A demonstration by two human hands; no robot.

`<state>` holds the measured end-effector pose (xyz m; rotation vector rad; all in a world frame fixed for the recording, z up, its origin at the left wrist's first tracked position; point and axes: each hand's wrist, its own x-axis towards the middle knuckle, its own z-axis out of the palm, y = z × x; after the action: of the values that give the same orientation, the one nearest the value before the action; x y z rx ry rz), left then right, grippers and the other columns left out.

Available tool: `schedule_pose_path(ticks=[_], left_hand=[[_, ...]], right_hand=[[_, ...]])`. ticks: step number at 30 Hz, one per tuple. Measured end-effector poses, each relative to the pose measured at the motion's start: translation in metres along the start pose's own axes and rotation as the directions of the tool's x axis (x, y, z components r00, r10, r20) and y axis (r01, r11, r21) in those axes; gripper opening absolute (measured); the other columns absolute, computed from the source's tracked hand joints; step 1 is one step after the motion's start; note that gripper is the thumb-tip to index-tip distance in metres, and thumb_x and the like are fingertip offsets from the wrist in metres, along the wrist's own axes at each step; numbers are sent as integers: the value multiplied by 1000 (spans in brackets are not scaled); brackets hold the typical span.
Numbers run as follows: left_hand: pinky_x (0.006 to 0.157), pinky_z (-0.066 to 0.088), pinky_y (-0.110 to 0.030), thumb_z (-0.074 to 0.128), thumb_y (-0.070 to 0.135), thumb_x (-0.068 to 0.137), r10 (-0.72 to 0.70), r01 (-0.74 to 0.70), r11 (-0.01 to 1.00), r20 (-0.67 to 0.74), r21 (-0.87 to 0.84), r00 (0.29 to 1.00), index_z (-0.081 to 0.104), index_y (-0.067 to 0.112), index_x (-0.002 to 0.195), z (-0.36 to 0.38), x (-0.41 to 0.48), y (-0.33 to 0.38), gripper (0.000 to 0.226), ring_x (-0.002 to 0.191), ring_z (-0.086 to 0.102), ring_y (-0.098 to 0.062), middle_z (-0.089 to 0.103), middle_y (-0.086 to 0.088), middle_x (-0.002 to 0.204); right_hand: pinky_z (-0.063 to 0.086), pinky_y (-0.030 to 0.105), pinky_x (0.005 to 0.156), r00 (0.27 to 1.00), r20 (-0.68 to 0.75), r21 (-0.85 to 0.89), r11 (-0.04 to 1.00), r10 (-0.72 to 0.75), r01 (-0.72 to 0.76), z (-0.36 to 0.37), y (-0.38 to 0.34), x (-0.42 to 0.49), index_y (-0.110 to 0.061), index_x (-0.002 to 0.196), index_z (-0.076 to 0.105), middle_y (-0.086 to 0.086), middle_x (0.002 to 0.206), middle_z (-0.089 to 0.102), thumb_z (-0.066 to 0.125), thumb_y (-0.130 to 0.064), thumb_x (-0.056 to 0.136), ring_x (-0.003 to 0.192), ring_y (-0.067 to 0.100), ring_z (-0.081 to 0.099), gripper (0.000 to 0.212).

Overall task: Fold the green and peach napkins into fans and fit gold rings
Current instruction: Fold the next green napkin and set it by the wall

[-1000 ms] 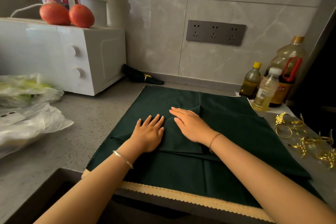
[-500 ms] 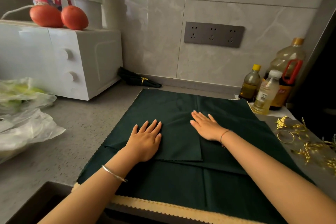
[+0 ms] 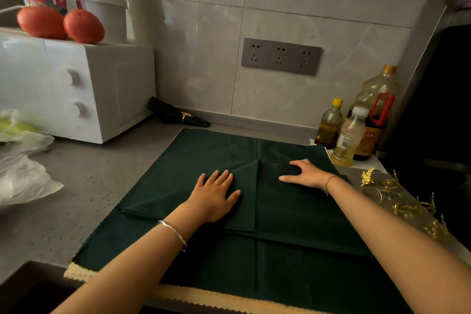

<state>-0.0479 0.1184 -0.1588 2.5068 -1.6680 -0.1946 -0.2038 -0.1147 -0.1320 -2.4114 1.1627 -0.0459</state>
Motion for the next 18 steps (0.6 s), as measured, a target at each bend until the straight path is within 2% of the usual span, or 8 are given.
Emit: schedule_pose_path(ticks=[4,7,9,11,13,16,18], left_hand=[[119,-8,-40,17,57,98,-22,22,1000,-36,-10,999,0,21,152,8,-1,9,67,146,-9,-15,-4,4,160],[119,-8,-39,17,58,97,-31,30,999,-49,-19,998,1,24,152,8,-3,9,67,146,-8,-14,-3,5,159],[119,-8,-38,17,58,97,-31,30,999,-49,-23,998,1,24,152,8,-3,9,67,146,-7,-14,-3,5,159],[119,-7,-38,18,59,97,-31,30,999,-57,-23,998,2,25,152,8,-3,10,67,146,-7,-14,-3,6,159],[119,-7,-38,18,59,97,-31,30,999,-61,-24,998,2,25,152,8,-3,9,67,146,-7,-14,-2,6,159],[119,-7,-38,18,59,96,-31,30,999,-56,-19,998,2,25,152,9,-3,9,67,146,-6,-14,-2,6,159],[119,-7,-38,18,59,96,-31,30,999,-58,-15,998,2,25,152,9,-2,9,67,146,-6,-14,-2,6,159]], right_hand=[[23,47,113,998,-34,-146,988,51,-55,-7,-2,5,-24,138,38,8,145,36,64,-72,66,135,30,31,90],[36,44,103,993,-10,-148,982,115,-115,-16,3,5,-22,141,34,11,149,29,64,-76,62,137,31,26,100],[38,41,103,990,19,-154,979,136,-132,-24,11,3,-17,144,31,11,152,26,63,-75,64,138,30,26,104],[36,37,105,993,21,-148,983,114,-109,-36,21,-3,-12,142,36,10,149,34,65,-63,74,135,27,34,89],[40,31,98,994,-7,-143,984,109,-109,-52,35,-10,-11,131,50,9,137,49,69,-48,79,123,23,47,67],[43,34,96,986,-92,-163,975,137,-150,-69,64,-22,-11,118,60,6,123,60,75,-34,77,112,23,54,48],[47,32,89,985,-136,-58,992,106,-115,-73,84,-30,-9,106,67,9,114,66,75,-21,78,99,20,59,32]])
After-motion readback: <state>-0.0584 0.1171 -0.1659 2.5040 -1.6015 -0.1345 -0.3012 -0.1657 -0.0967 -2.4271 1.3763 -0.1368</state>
